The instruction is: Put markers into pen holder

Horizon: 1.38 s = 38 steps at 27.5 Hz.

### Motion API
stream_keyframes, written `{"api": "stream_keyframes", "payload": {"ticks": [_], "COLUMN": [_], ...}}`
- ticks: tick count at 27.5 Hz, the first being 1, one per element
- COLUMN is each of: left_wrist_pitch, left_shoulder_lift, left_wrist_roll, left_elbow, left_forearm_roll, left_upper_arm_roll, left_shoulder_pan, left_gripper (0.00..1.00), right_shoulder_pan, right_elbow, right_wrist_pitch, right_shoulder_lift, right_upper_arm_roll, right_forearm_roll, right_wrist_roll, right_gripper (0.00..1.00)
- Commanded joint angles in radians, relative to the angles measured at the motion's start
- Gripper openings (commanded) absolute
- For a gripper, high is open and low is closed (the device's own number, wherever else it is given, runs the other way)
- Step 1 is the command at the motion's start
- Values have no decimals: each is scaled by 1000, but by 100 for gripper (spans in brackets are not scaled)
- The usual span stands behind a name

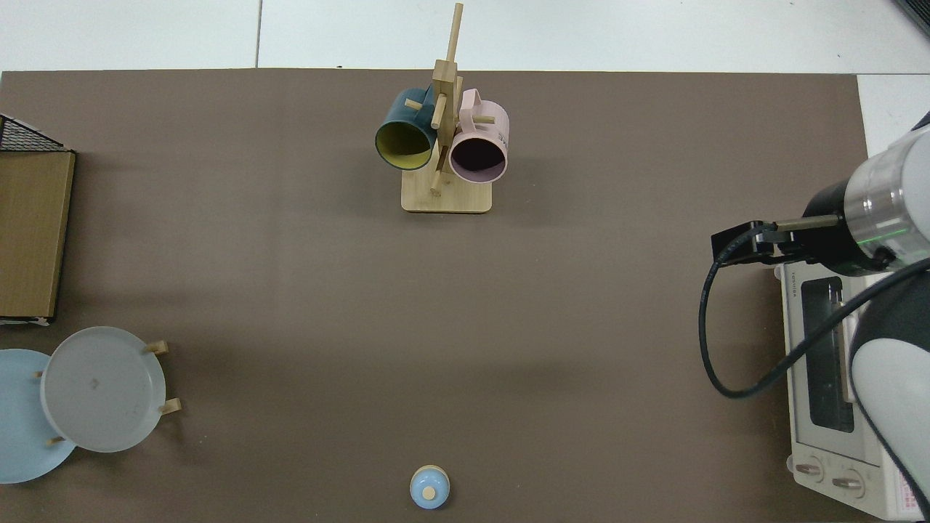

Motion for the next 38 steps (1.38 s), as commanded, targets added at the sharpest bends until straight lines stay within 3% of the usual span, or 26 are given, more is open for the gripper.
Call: {"api": "stream_keyframes", "payload": {"ticks": [1, 5, 11, 21, 27, 38], "left_wrist_pitch": [-95, -170, -341, -388, -384, -385], "left_shoulder_lift": [-61, -101, -107, -124, -124, -116], "left_wrist_roll": [-108, -250, -649, -1122, -1260, -1363], "left_elbow": [17, 17, 16, 10, 9, 19], "left_forearm_roll": [-136, -233, -271, -570, -630, -705], "left_upper_arm_roll": [-8, -57, -184, -218, -232, -209], "left_shoulder_pan": [-34, -38, -71, -107, -155, -180], "left_gripper": [100, 100, 100, 100, 100, 100], "right_shoulder_pan": [-24, -24, -24, -24, -24, -24], "right_elbow": [-5, -5, -5, -5, -5, -5], "right_wrist_pitch": [-12, -12, -12, -12, -13, -12], "right_shoulder_lift": [-10, -10, -10, -10, -10, -10], "right_upper_arm_roll": [12, 12, 12, 12, 12, 12], "right_forearm_roll": [24, 24, 24, 24, 24, 24], "right_wrist_roll": [-19, -19, -19, -19, -19, -19], "right_gripper": [100, 100, 100, 100, 100, 100]}}
